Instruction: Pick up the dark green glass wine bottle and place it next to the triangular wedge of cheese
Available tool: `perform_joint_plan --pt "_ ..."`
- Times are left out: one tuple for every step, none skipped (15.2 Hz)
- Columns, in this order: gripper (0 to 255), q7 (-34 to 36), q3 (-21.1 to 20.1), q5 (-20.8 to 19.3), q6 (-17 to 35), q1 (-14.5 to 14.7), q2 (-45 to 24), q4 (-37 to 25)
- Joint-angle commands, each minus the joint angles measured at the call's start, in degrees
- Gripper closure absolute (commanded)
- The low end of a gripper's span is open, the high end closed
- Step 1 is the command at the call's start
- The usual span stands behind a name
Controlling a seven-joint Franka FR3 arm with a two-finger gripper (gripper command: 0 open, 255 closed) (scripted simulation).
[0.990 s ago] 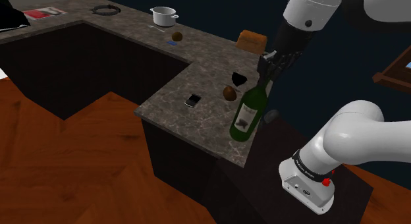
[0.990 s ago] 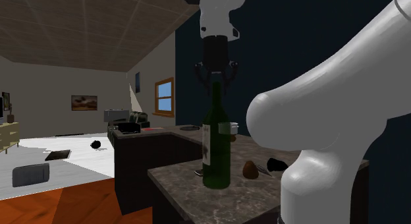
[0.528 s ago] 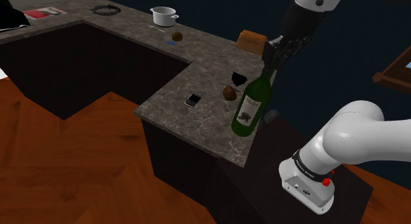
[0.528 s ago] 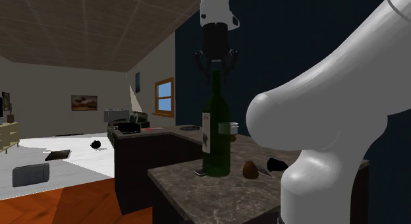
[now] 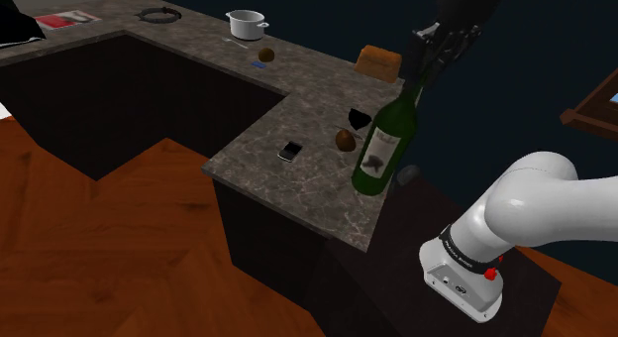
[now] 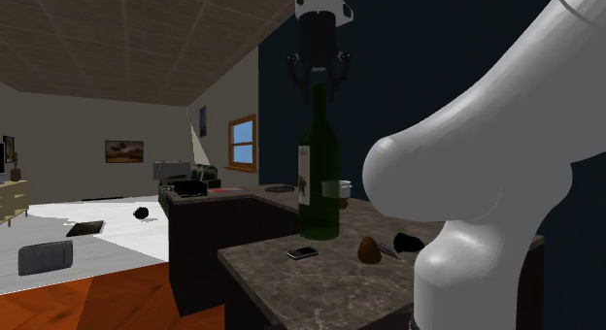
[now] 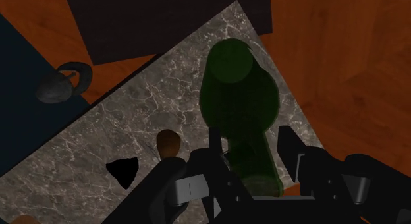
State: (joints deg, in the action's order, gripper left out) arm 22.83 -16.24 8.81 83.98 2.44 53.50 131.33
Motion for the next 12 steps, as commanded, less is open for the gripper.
perform_joint_plan --pt "255 -0.03 0.24 -0.28 -1.35 -0.19 -0.71 -2.07" --pt "255 -0.02 0.33 -0.40 -1.97 -0.28 -1.09 -3.07" --pt "255 -0.02 0.41 -0.52 -2.59 -0.37 -1.49 -4.08" --pt "255 -0.01 0.49 -0.63 -3.21 -0.46 -1.89 -5.10" --pt "255 0.00 0.56 -0.74 -3.84 -0.54 -2.30 -6.13" --pt "255 0.01 0.64 -0.85 -4.46 -0.63 -2.71 -7.17" --pt "255 0.02 0.70 -0.95 -5.09 -0.72 -3.14 -8.22" --pt "255 0.03 0.77 -1.06 -5.72 -0.81 -3.57 -9.29" --pt "255 0.05 0.83 -1.16 -6.35 -0.89 -4.02 -10.36" --pt "255 0.06 0.88 -1.27 -6.98 -0.98 -4.47 -11.44" --pt "255 0.08 0.94 -1.37 -7.61 -1.07 -4.93 -12.53" --pt "255 0.10 0.98 -1.47 -8.25 -1.15 -5.40 -13.64"
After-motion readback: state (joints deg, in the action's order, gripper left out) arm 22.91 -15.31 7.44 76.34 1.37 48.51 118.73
